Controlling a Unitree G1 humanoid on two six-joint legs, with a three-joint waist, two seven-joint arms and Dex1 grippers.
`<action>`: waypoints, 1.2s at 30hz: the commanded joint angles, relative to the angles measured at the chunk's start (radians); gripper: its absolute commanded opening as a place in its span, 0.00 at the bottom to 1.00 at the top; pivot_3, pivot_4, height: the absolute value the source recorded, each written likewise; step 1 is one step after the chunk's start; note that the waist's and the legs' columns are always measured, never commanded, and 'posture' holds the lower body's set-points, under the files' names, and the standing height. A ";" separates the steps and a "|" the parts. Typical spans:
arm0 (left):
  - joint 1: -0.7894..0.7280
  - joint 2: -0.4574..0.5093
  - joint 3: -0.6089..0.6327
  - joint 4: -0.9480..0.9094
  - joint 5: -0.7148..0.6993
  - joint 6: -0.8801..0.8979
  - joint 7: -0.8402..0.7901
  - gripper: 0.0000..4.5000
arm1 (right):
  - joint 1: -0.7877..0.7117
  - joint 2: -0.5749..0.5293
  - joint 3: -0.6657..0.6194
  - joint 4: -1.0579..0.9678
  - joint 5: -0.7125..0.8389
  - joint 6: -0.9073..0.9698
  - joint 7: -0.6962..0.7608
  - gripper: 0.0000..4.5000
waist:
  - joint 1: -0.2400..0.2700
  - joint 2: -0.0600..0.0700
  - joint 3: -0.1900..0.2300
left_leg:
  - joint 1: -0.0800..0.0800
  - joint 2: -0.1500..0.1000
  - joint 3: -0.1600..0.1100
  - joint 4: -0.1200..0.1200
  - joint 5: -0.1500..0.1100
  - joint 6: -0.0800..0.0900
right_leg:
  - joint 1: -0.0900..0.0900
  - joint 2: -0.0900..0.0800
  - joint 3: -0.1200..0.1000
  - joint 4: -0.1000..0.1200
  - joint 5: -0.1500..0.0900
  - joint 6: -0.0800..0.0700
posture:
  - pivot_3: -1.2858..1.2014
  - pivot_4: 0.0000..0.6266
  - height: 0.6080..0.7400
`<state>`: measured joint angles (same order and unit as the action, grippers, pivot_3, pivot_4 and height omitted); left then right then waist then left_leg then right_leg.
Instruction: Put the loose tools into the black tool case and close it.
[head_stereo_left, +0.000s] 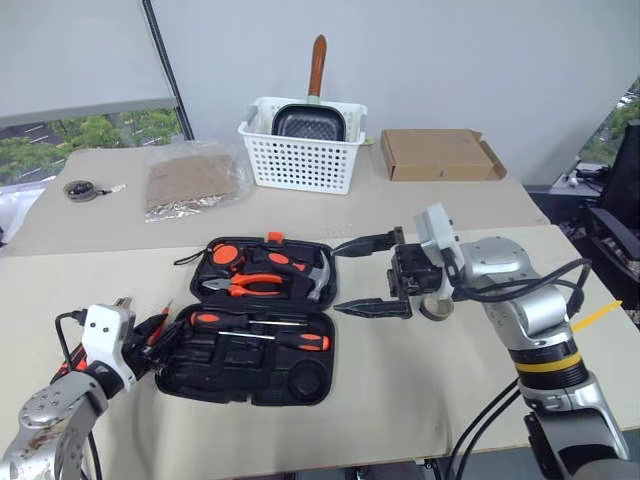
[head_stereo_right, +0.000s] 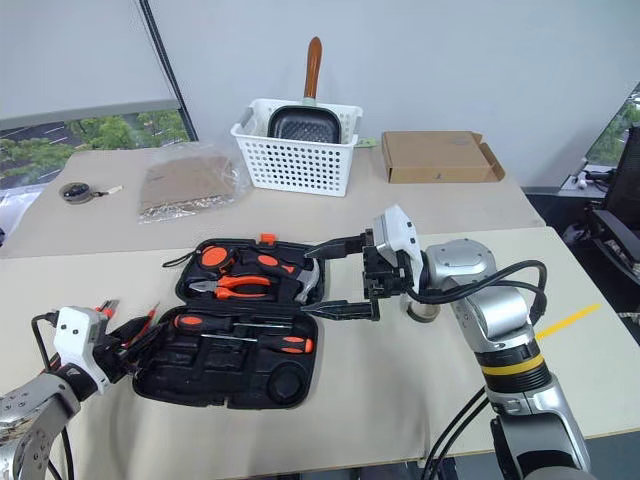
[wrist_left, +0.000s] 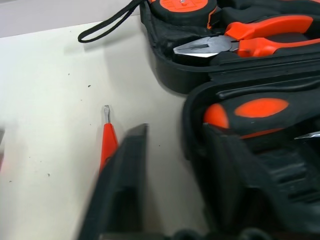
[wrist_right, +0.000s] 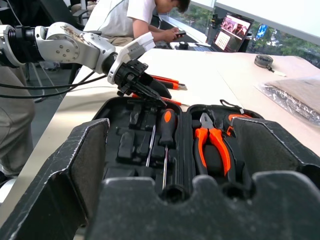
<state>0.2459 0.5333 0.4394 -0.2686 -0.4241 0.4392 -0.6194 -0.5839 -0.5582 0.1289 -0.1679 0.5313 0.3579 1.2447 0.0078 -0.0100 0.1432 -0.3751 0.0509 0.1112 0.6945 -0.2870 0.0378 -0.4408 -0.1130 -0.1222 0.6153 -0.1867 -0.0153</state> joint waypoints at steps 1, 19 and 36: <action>-0.002 -0.028 0.051 0.048 -0.028 -0.010 0.035 0.04 | -0.044 -0.010 -0.039 -0.026 0.021 0.005 -0.008 1.00 | -0.001 0.001 0.001 | 0.001 0.000 0.000 0.000 0.000 -0.001 | 0.000 0.000 0.000 0.001 0.000 0.000 | 0.52 0.24 0.70; -0.103 -0.197 -0.117 -0.026 -0.054 0.011 0.172 0.01 | -0.019 -0.008 -0.034 -0.013 -0.006 -0.041 -0.018 1.00 | 0.031 0.002 0.001 | -0.003 -0.002 0.000 0.001 0.000 0.001 | 0.000 -0.003 -0.001 -0.004 0.002 0.000 | 0.52 0.24 0.70; -0.182 -0.205 -0.272 -0.021 -0.022 0.006 0.149 0.01 | 0.018 -0.027 -0.047 -0.017 -0.019 -0.061 -0.026 1.00 | 0.056 0.002 0.001 | -0.007 -0.005 0.000 0.002 0.001 0.006 | 0.000 -0.004 -0.002 -0.006 0.002 0.001 | 0.52 0.24 0.70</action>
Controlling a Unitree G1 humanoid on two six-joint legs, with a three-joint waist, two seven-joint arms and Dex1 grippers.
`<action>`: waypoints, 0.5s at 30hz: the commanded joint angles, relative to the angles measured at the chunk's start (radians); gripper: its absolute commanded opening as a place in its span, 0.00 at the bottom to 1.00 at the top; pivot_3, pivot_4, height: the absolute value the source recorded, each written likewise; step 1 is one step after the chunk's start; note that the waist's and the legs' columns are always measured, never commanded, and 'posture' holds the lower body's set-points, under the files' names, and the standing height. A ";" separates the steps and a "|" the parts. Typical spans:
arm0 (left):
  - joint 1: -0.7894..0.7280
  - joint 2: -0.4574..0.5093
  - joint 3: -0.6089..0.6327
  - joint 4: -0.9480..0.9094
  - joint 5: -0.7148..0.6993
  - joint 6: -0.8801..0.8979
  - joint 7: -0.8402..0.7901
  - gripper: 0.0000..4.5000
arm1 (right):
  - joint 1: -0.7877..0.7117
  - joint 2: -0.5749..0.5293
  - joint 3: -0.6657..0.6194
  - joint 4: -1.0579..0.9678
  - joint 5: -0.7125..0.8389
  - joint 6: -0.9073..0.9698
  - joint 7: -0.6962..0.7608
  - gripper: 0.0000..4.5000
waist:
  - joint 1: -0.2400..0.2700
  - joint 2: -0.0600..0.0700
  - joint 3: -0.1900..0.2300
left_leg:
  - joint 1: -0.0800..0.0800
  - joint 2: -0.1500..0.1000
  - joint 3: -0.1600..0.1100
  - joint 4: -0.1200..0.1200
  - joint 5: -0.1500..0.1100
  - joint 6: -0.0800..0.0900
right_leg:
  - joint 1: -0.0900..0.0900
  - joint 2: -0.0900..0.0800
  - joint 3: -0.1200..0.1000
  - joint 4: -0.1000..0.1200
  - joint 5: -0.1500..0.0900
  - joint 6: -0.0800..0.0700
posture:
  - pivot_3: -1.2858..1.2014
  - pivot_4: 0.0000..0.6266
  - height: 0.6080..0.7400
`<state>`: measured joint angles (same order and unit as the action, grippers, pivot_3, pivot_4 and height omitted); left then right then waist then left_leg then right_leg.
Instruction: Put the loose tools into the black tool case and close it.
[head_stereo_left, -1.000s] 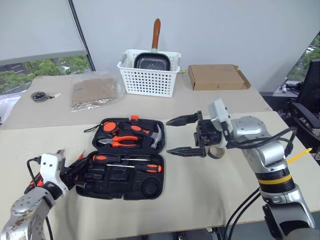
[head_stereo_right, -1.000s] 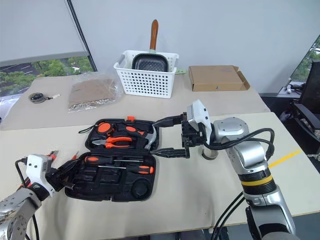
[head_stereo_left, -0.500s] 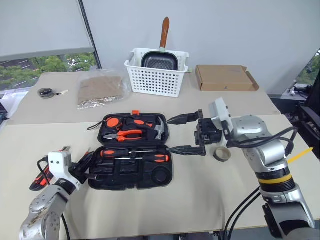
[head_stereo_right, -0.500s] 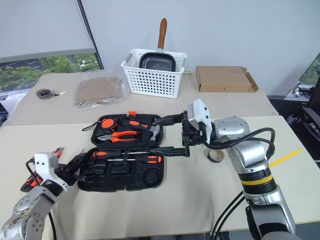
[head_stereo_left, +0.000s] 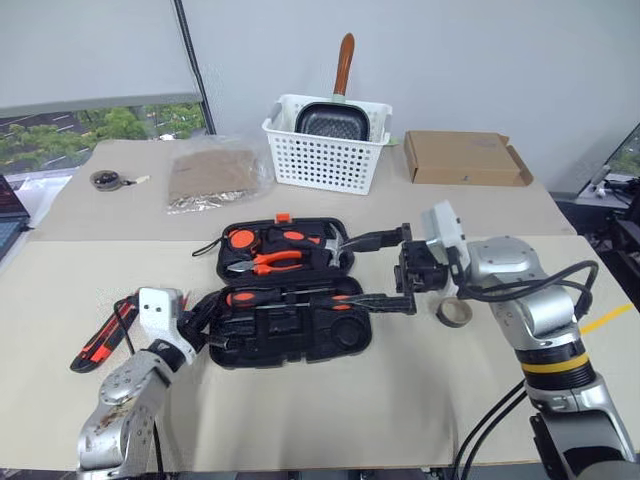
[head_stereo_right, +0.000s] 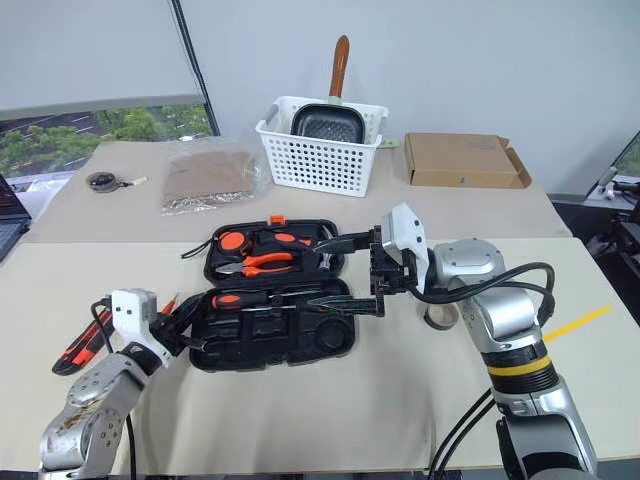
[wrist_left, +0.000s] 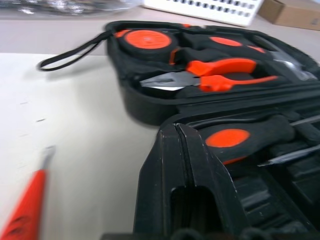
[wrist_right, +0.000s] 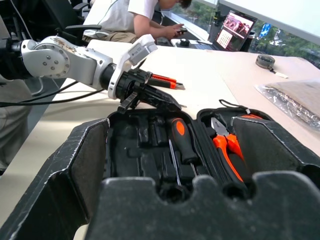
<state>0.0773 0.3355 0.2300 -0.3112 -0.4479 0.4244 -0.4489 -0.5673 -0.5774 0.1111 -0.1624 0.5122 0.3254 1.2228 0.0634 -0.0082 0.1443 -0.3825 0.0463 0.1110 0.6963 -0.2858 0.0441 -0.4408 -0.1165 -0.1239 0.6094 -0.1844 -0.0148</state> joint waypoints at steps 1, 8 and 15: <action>-0.016 -0.007 -0.071 0.021 0.003 0.019 -0.027 0.01 | 0.002 -0.008 -0.030 -0.023 0.000 -0.029 -0.005 1.00 | 0.000 0.000 0.000 | 0.000 0.000 0.000 0.000 0.000 0.000 | 0.000 0.000 0.000 0.000 0.000 0.000 | 0.52 0.24 0.70; -0.027 -0.010 -0.094 0.043 0.005 0.011 -0.043 0.01 | 0.015 -0.007 -0.031 -0.034 -0.004 -0.032 -0.015 1.00 | -0.001 0.000 0.000 | 0.000 0.000 0.000 0.000 0.000 0.000 | 0.000 0.000 0.000 0.000 0.000 0.000 | 0.52 0.24 0.70; 0.017 0.004 -0.020 -0.017 -0.076 0.000 -0.081 0.35 | 0.025 -0.006 -0.035 -0.033 -0.007 -0.034 -0.010 1.00 | -0.017 0.000 0.000 | 0.000 0.001 0.000 0.000 0.000 0.000 | -0.001 0.000 0.000 0.000 0.000 0.000 | 0.52 0.24 0.70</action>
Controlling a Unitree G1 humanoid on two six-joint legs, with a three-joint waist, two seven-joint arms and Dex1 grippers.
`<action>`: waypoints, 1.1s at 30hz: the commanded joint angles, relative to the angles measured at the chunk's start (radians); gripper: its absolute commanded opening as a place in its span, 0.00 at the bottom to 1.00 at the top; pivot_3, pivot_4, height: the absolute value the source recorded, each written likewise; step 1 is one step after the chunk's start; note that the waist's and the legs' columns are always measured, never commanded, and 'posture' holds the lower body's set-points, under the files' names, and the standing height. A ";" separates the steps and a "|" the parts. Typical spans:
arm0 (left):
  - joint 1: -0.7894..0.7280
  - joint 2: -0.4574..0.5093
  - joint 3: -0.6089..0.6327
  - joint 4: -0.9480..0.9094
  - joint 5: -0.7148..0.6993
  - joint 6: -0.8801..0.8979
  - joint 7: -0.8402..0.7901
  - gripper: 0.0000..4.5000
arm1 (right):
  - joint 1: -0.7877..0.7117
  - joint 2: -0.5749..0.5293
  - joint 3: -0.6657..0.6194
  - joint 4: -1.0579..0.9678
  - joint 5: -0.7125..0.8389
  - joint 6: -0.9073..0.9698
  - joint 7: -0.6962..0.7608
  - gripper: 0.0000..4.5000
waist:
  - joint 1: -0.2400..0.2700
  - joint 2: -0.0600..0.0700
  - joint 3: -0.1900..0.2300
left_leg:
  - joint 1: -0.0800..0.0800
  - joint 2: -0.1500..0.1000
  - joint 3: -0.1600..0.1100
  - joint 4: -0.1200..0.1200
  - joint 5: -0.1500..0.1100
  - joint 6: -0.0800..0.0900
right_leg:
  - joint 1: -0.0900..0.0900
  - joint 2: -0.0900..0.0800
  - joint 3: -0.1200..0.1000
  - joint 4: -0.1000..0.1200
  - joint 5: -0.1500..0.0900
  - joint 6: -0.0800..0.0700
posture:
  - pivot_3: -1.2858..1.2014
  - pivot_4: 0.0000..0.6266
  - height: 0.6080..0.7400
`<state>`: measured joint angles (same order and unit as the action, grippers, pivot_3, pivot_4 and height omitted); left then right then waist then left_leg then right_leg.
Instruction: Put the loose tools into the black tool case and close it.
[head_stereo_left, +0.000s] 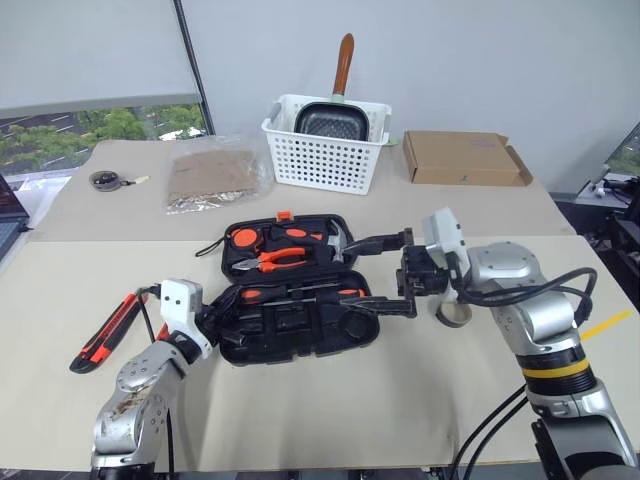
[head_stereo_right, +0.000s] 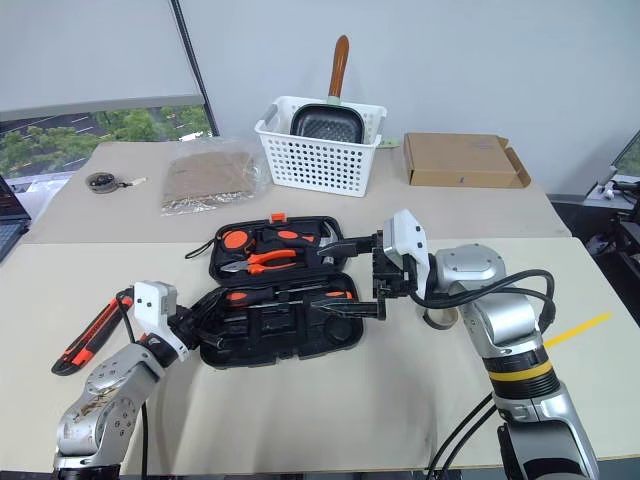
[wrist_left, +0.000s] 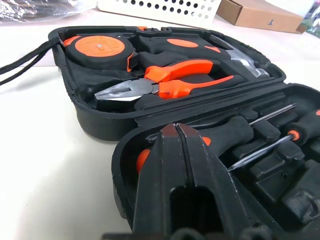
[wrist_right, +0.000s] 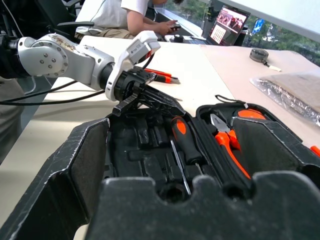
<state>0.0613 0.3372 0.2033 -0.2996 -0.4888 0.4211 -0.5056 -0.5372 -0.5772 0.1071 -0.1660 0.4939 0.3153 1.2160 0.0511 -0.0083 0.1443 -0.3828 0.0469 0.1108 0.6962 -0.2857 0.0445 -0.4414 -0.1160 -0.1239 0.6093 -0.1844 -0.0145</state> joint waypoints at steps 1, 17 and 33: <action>0.042 0.000 0.019 -0.046 -0.034 -0.018 -0.022 0.43 | -0.005 -0.006 -0.030 -0.027 0.011 -0.025 -0.002 1.00 | -0.010 0.000 0.000 | 0.000 0.000 0.000 0.000 0.000 0.000 | 0.000 0.000 0.000 0.000 0.000 0.000 | 0.52 0.24 0.70; 0.203 -0.018 0.234 -0.156 -0.015 -0.105 0.163 0.99 | -0.042 0.037 -0.002 0.027 0.013 -0.048 0.044 1.00 | -0.025 -0.003 0.002 | -0.002 0.002 0.000 -0.001 -0.001 0.000 | -0.002 0.002 0.000 0.000 0.000 0.000 | 0.52 0.24 0.70; 0.259 0.052 0.214 -0.053 0.074 0.016 0.201 0.77 | -0.050 0.045 -0.010 0.002 0.020 -0.029 0.047 1.00 | -0.035 -0.003 0.001 | -0.005 0.002 0.001 -0.001 -0.001 0.000 | -0.008 0.002 0.000 0.001 0.000 0.000 | 0.52 0.24 0.70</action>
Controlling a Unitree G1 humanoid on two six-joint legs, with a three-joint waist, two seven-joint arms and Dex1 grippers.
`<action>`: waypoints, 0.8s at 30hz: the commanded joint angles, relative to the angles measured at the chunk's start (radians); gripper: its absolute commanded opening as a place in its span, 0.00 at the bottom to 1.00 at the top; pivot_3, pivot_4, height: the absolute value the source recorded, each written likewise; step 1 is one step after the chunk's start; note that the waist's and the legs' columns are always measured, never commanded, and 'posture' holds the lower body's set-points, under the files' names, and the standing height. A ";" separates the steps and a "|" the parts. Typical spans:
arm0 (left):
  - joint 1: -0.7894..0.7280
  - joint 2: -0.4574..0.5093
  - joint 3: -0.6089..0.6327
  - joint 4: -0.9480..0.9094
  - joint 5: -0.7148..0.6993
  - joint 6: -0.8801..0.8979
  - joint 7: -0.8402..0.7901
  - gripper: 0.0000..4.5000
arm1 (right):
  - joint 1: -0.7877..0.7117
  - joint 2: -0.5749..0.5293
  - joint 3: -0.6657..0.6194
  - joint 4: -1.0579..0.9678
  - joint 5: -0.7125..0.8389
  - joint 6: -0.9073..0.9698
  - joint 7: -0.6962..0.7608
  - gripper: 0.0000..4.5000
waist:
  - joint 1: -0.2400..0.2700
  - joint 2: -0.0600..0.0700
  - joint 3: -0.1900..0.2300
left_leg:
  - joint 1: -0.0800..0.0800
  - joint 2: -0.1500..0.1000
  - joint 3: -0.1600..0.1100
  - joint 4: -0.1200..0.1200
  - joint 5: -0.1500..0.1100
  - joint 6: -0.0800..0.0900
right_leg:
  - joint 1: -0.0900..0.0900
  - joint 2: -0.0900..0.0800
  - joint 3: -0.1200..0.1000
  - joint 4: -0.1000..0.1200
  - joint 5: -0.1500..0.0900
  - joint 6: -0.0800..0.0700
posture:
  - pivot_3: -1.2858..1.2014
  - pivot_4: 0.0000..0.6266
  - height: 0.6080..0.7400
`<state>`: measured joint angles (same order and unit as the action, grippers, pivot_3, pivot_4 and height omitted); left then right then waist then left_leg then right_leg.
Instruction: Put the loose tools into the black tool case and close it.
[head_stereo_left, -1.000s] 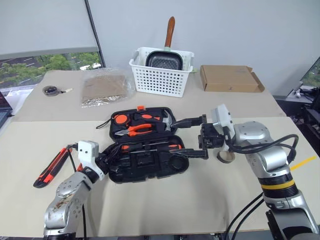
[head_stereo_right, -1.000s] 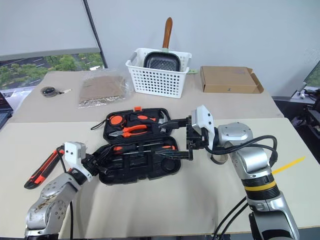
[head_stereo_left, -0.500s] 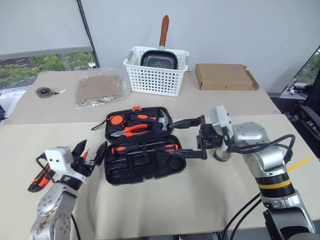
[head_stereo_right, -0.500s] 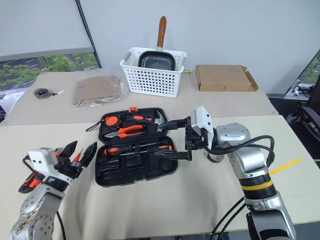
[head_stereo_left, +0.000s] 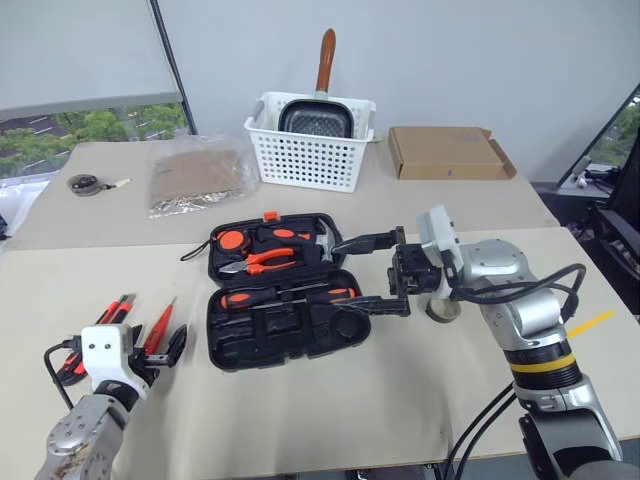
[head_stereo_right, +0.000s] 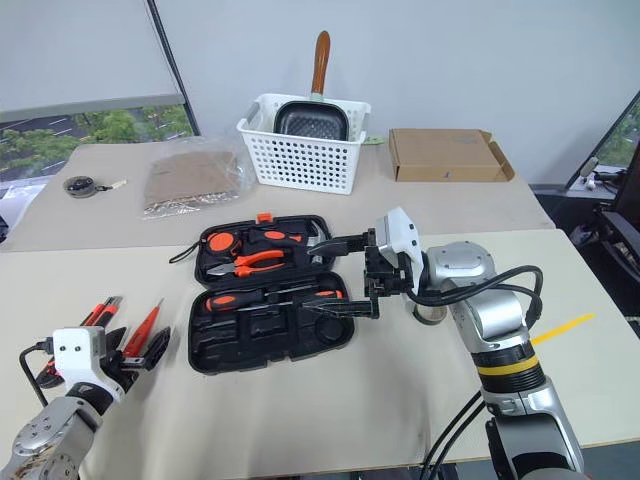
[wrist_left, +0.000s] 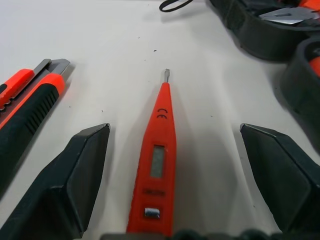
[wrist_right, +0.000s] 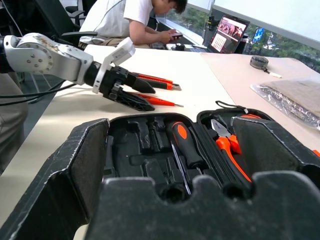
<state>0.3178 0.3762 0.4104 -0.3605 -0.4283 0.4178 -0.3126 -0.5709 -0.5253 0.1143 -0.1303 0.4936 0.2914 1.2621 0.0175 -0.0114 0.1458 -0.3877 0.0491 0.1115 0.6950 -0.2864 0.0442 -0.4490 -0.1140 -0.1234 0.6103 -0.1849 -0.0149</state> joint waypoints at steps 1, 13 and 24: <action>0.000 0.011 0.007 0.008 0.019 0.008 0.012 0.67 | -0.016 -0.007 -0.018 -0.035 0.020 -0.005 0.000 1.00 | -0.002 0.000 0.000 | 0.000 0.000 0.000 0.000 0.000 0.000 | 0.000 0.000 0.000 0.000 0.000 0.000 | 0.52 0.24 0.70; -0.077 0.017 0.039 -0.041 -0.056 -0.138 -0.108 0.11 | -0.008 -0.010 -0.028 -0.040 0.028 0.001 -0.003 1.00 | -0.002 0.000 0.000 | -0.001 0.000 0.000 0.000 0.000 0.000 | -0.001 0.000 0.000 0.000 0.001 -0.002 | 0.52 0.24 0.70; -0.293 0.454 -0.284 0.099 0.078 -0.270 -0.713 0.11 | 0.059 -0.087 -0.069 -0.073 0.033 0.044 -0.013 1.00 | -0.004 0.000 0.000 | -0.001 -0.001 0.002 0.000 0.001 -0.001 | -0.002 0.001 0.000 0.001 0.000 -0.001 | 0.52 0.24 0.70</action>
<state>0.0555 0.7923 0.1681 -0.3029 -0.4239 0.2041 -0.9567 -0.5162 -0.5926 0.0874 -0.1673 0.4973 0.3310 1.2547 0.0134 -0.0117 0.1455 -0.3889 0.0488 0.1148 0.6950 -0.2855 0.0428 -0.4523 -0.1129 -0.1229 0.6108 -0.1846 -0.0156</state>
